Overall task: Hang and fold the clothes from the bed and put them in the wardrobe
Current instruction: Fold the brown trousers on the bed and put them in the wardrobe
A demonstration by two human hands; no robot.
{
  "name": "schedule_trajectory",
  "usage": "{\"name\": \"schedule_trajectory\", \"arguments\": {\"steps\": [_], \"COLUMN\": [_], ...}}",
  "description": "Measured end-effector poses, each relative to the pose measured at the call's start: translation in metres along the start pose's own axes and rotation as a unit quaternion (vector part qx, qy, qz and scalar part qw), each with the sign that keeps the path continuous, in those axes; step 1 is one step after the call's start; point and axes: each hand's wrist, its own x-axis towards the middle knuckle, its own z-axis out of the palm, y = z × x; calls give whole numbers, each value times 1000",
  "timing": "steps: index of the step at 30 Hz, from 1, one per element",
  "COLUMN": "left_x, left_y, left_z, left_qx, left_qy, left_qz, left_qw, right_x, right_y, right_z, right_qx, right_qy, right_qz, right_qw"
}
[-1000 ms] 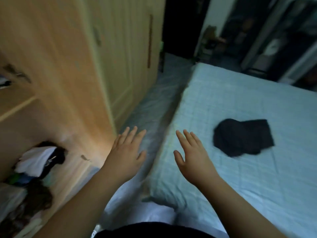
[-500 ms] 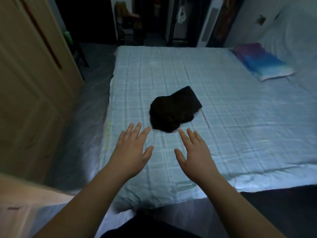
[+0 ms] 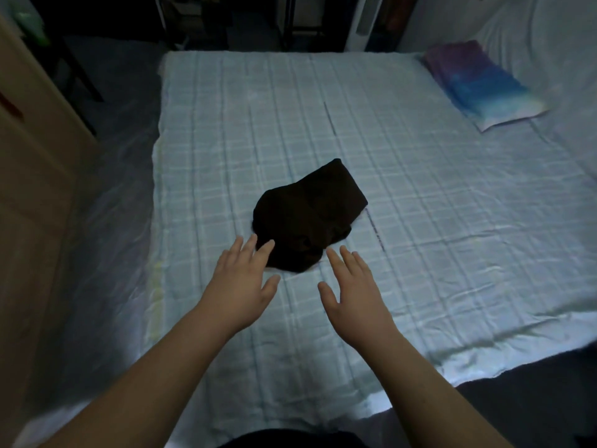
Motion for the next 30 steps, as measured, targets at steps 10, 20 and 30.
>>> {"name": "schedule_trajectory", "arguments": {"steps": [10,20,30], "left_x": [111,201,269], "left_y": [-15,-35,-55], "left_z": [53,133,201], "left_qx": [-12,-108,-93], "left_qy": [-49,-109,-79], "left_qz": [-55,-187,-170], "left_qw": [997,970,978], "right_x": [106,240,315], "right_y": [66,132,142], "right_z": [33,103,187], "right_qx": [4,-34,-107], "right_qy": [-65,-175,-229], "right_qz": [15,4,-21], "right_qw": [998,984,967]}}
